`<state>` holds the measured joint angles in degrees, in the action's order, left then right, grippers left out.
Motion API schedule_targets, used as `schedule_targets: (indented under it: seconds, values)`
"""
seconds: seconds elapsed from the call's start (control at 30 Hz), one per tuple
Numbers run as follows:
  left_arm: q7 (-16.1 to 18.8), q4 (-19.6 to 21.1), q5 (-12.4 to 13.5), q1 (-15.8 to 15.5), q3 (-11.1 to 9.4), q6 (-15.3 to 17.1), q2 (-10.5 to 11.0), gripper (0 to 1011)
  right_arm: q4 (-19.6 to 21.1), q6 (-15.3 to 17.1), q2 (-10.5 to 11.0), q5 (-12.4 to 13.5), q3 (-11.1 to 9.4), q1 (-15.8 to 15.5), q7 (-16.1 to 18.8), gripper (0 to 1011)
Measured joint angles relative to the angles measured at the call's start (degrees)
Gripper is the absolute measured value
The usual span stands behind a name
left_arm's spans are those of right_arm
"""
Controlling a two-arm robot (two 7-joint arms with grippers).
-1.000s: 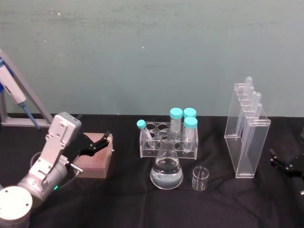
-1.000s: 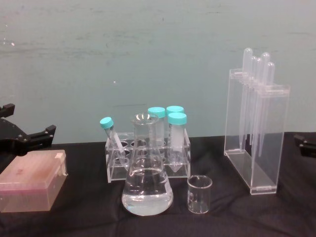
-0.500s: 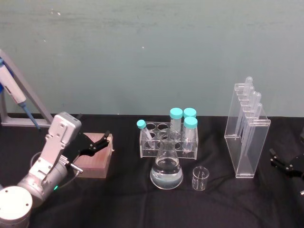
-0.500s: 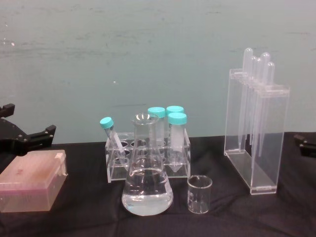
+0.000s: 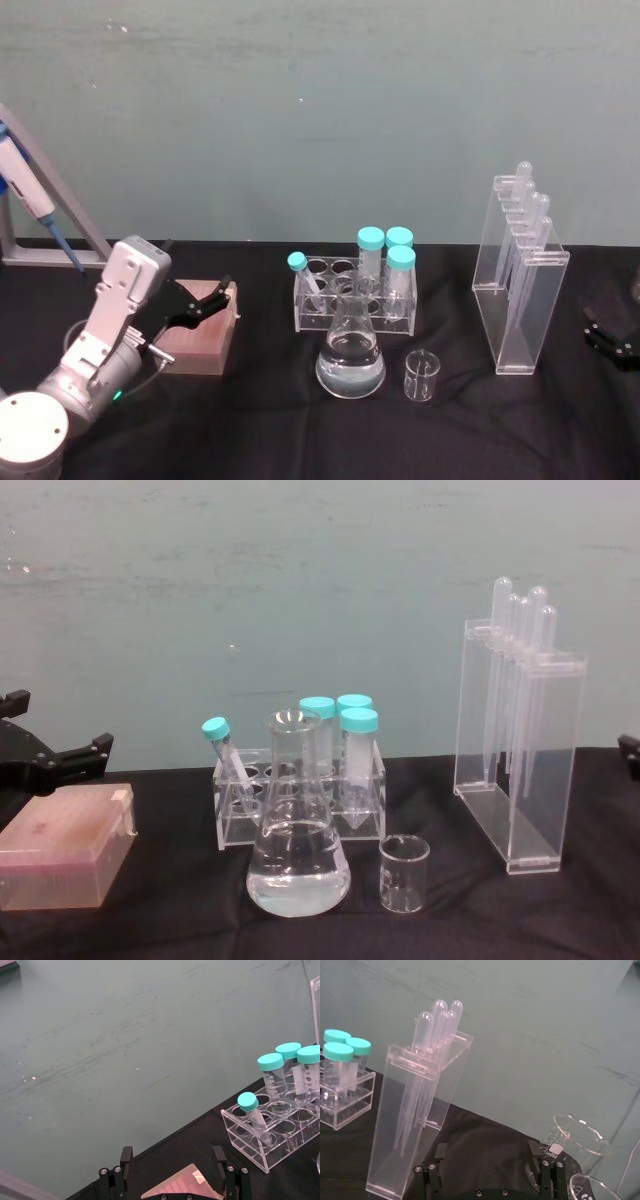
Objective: Place the experimental apparatus aside using one hand.
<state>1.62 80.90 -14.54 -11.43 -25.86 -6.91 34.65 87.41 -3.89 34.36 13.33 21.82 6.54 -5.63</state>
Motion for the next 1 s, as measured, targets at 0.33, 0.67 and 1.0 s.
schedule_targets:
  seconds: [0.33, 0.67, 1.0]
  values:
    - [0.0, 0.0, 0.0, 0.0, 0.0, 0.0, 0.0, 1000, 5.5, -0.7, 0.5, -0.1, -1.6, -3.5, 0.6, 1000]
    - [0.0, 0.0, 0.0, 0.0, 0.0, 0.0, 0.0, 1000, 7.9, -4.6, -0.9, -3.2, -1.4, -4.6, 1.8, 1000]
    - [0.0, 0.0, 0.0, 0.0, 0.0, 0.0, 0.0, 1000, 7.7, -7.4, -4.3, -4.9, -0.8, -3.2, 2.8, 1000]
